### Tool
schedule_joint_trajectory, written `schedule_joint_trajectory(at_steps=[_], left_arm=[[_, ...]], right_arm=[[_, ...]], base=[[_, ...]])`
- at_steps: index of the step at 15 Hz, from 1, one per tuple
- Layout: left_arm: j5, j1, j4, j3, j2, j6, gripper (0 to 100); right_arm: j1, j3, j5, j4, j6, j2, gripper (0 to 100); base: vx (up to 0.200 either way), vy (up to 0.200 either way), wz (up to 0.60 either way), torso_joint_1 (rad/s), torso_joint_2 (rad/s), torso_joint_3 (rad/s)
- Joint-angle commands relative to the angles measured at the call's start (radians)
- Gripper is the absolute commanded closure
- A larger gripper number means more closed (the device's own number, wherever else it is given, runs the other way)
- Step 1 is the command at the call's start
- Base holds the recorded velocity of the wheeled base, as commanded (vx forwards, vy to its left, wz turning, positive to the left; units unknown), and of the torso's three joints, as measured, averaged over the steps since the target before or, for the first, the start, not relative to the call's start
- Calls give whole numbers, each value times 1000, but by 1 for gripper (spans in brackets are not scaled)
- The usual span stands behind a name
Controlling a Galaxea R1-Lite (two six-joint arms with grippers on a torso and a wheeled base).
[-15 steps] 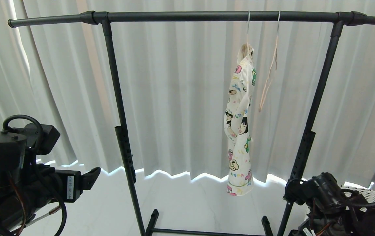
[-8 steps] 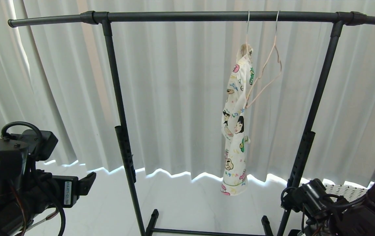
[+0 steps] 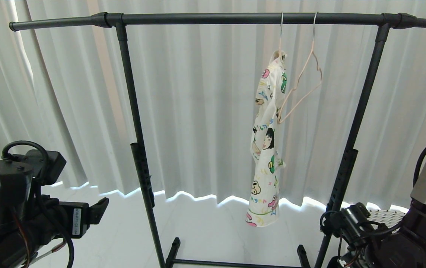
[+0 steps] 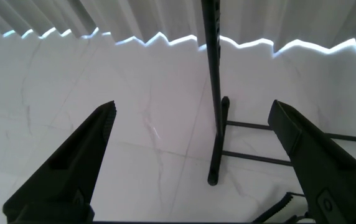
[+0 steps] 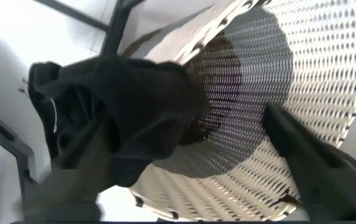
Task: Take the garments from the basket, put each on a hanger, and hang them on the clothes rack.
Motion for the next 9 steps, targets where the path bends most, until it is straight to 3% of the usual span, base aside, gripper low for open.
schedule_joint_trajectory(at_steps=[1, 5, 6, 9], left_arm=[[10, -1, -1, 7, 0, -1, 0], [37, -13, -1, 9, 1, 1, 0], [65, -34, -1, 15, 3, -1, 0], [96, -102, -5, 53, -11, -4, 0]], right_arm=[[1, -1, -1, -2, 0, 17, 100], [24, -20, -13, -2, -11, -109, 100], [33, -38, -13, 54, -16, -167, 100], [40, -196, -5, 390, -10, -376, 100]], base=[[0, 0, 0, 0, 0, 0], [0, 0, 0, 0, 0, 0], [0, 0, 0, 0, 0, 0], [0, 0, 0, 0, 0, 0]])
